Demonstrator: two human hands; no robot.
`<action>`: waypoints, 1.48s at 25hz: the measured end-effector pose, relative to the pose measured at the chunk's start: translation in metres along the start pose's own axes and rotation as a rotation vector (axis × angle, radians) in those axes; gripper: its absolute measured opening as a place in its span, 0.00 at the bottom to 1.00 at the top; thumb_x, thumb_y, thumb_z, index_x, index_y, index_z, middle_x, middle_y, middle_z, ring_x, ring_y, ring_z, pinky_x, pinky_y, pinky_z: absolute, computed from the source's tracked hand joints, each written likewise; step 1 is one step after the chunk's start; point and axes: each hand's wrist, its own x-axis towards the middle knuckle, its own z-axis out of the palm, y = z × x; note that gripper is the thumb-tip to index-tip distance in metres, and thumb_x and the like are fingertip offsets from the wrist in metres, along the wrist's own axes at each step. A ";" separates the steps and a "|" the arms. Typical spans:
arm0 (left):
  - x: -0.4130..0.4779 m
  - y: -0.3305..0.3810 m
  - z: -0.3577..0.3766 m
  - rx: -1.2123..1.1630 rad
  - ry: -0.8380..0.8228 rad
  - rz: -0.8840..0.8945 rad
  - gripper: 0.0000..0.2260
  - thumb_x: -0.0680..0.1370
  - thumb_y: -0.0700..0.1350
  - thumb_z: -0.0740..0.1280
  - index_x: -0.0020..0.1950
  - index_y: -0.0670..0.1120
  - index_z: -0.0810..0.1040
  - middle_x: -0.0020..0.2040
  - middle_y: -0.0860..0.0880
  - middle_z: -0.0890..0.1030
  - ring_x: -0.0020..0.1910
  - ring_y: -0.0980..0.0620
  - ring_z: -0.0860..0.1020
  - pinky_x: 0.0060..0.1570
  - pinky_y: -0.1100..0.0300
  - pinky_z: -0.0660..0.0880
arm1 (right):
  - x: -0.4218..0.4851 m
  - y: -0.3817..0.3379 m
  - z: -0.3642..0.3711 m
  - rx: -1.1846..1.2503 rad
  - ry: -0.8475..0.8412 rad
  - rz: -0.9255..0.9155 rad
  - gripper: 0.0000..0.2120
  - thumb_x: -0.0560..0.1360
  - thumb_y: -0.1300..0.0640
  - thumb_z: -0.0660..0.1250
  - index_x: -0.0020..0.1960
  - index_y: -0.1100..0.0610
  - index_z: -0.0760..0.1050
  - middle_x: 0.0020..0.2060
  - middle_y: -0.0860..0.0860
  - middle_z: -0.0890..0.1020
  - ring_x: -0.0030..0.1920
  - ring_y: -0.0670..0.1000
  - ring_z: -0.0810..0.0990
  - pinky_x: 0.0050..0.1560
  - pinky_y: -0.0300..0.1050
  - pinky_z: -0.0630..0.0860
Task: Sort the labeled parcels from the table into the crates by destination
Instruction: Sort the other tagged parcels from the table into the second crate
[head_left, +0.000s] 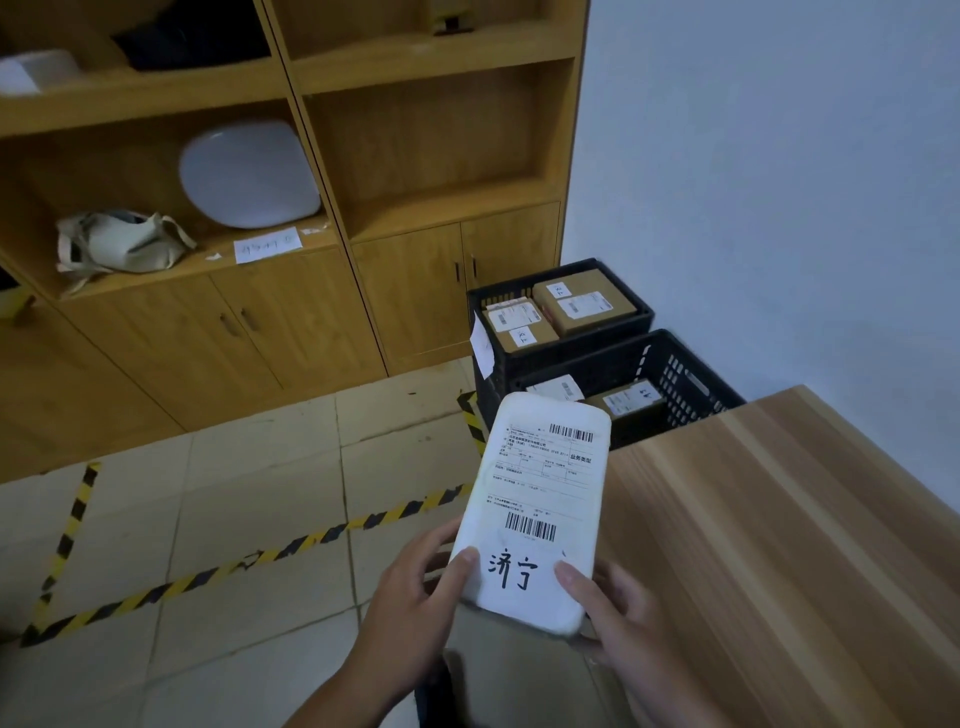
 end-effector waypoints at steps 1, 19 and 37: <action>0.019 0.001 -0.005 -0.007 -0.007 -0.003 0.11 0.82 0.52 0.63 0.63 0.63 0.78 0.57 0.64 0.82 0.57 0.62 0.80 0.46 0.73 0.75 | 0.016 -0.007 0.005 0.006 0.007 0.002 0.33 0.62 0.40 0.82 0.63 0.49 0.80 0.54 0.47 0.87 0.54 0.49 0.86 0.57 0.61 0.82; 0.396 0.024 -0.084 0.025 -0.381 -0.023 0.13 0.79 0.62 0.64 0.63 0.69 0.76 0.60 0.67 0.79 0.57 0.65 0.78 0.54 0.61 0.76 | 0.303 -0.120 0.086 0.216 0.373 0.113 0.19 0.69 0.48 0.78 0.59 0.51 0.82 0.48 0.46 0.88 0.45 0.45 0.87 0.39 0.45 0.84; 0.667 0.057 0.116 0.160 -0.863 -0.126 0.13 0.73 0.65 0.71 0.58 0.70 0.79 0.55 0.60 0.84 0.53 0.62 0.82 0.45 0.66 0.81 | 0.480 -0.154 -0.048 0.499 0.750 0.088 0.25 0.66 0.45 0.77 0.61 0.50 0.81 0.51 0.45 0.88 0.50 0.45 0.87 0.41 0.38 0.82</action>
